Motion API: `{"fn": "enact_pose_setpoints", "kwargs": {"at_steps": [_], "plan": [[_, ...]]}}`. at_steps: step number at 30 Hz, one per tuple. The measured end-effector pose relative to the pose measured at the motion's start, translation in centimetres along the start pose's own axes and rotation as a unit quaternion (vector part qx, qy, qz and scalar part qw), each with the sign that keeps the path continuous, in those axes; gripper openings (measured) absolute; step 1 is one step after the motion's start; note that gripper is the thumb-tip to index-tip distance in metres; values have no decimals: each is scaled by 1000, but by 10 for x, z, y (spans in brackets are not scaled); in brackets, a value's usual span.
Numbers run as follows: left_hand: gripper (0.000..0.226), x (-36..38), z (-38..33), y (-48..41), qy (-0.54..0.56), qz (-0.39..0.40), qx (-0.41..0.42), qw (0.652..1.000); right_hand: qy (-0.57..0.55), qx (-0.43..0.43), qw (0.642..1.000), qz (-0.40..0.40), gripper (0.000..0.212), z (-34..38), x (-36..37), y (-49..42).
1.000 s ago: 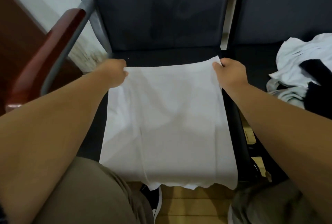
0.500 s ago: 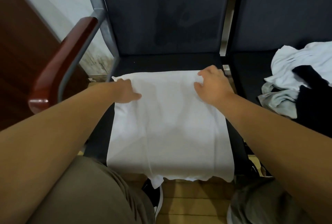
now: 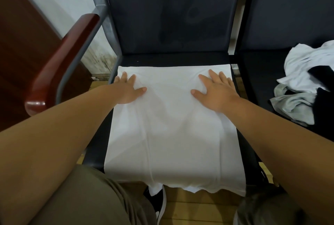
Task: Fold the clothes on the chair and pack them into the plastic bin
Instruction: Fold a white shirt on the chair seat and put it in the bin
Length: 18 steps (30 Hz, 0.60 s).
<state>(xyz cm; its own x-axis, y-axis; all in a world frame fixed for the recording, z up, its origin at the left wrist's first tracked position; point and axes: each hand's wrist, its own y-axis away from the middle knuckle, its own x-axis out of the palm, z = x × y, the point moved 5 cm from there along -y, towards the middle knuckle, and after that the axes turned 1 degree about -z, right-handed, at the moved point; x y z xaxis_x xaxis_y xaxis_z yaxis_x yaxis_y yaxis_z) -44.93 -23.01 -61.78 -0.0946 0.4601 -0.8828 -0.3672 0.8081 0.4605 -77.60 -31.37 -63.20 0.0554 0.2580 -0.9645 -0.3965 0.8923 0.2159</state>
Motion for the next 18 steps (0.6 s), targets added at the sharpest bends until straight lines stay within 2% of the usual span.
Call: {"fn": "enact_pose_setpoints", "kwargs": {"at_steps": [10,14,18], "plan": [[87,-8,5,-38,10,-42,-1,999,-2,10,1000,-16,88,-10,-6,-39],[99,-10,12,-54,-5,-44,19,999,-9,17,1000,-19,89,-11,-8,-49],[84,-9,12,-52,17,-64,26,997,-14,17,1000,-19,89,-11,-11,-52]]}}
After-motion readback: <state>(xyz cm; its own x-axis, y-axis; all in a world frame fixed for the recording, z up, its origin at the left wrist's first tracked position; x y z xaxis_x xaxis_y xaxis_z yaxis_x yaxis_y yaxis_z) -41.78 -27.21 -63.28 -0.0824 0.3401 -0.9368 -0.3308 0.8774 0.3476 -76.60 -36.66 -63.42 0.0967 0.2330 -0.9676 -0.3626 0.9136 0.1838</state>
